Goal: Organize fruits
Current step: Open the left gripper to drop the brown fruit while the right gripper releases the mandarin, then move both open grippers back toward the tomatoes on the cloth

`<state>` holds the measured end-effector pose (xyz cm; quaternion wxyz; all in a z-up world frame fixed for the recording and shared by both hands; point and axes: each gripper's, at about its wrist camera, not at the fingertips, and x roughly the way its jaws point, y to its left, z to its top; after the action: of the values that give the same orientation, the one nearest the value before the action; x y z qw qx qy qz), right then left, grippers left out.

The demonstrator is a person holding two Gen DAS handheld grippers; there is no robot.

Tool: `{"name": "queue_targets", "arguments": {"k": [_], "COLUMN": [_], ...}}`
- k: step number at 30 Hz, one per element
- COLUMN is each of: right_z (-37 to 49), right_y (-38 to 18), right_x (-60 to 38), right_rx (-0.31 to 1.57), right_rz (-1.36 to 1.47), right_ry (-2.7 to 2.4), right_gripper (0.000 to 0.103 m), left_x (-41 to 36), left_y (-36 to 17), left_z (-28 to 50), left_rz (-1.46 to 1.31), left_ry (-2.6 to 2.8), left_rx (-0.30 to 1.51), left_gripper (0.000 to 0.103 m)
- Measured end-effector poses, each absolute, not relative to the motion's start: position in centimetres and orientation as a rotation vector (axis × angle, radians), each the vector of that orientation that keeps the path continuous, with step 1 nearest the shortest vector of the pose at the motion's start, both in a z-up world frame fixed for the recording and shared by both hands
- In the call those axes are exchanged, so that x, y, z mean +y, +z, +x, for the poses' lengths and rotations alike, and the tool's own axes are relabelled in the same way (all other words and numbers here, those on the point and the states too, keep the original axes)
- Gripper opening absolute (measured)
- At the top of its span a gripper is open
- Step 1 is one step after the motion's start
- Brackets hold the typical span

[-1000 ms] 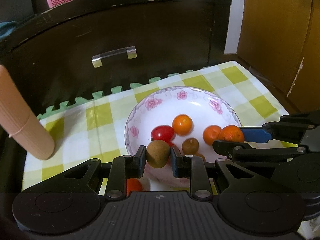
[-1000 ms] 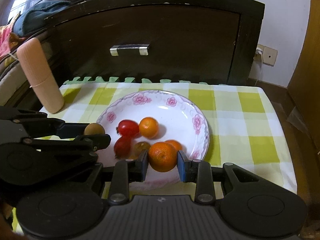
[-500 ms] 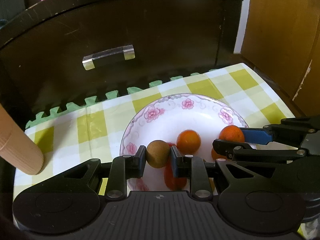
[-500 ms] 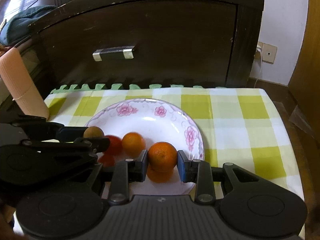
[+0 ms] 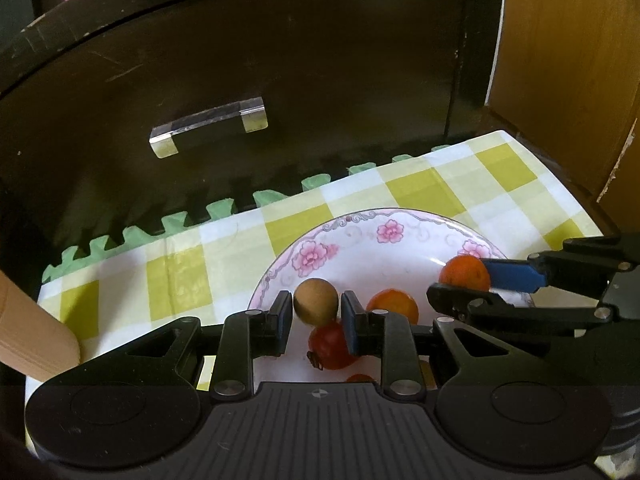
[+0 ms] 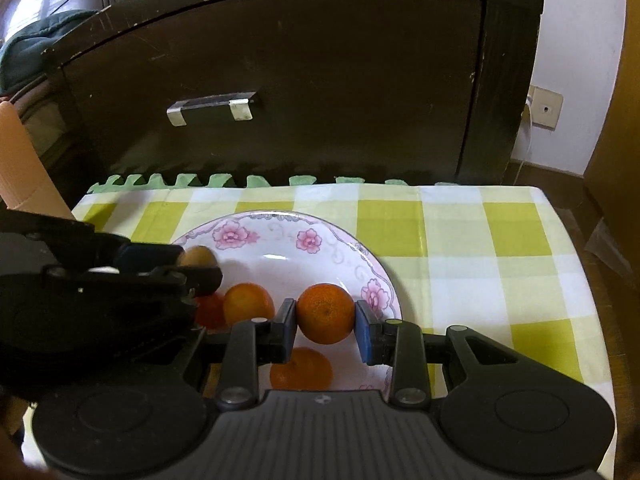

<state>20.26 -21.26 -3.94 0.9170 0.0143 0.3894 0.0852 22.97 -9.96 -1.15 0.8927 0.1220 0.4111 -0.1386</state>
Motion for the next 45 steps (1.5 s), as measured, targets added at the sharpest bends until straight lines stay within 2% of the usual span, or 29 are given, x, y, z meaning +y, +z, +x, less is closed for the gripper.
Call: {"name": "queue_targets", "arguments": {"k": [12,16,30,37,45], "right_z": [19.7,19.2,13.6,9.9,10.6], "right_y": [-3.4,-3.0,-1.1,-2.3,-4.7], "right_x": [-21.1,-21.0,-18.7,-14.9,-12.0], "right_rx": [0.779,0.767,0.745,0.791,0.824], "right_rz": [0.032,0.031,0.013,-0.076,-0.141], "right_ry": [0.191,0.186,0.286,0.429,0.481], "right_gripper": [0.034,0.034,0.034,0.034,0.034], "left_x": [-8.8,-8.0,-4.6,-2.5,-1.2], "left_y": [-0.6,0.0,1.7,1.2,-0.5], "left_z": [22.5,21.8,17.3,16.6,16.4], "left_rz": [0.22,0.191,0.227,0.204,0.188], "left_ry": [-0.26,-0.268,-0.253,-0.255,-0.342], "left_rx": [0.849,0.845,0.837,0.878,0.937], "left_gripper": [0.049,0.057,0.06,0.06,0.061]}}
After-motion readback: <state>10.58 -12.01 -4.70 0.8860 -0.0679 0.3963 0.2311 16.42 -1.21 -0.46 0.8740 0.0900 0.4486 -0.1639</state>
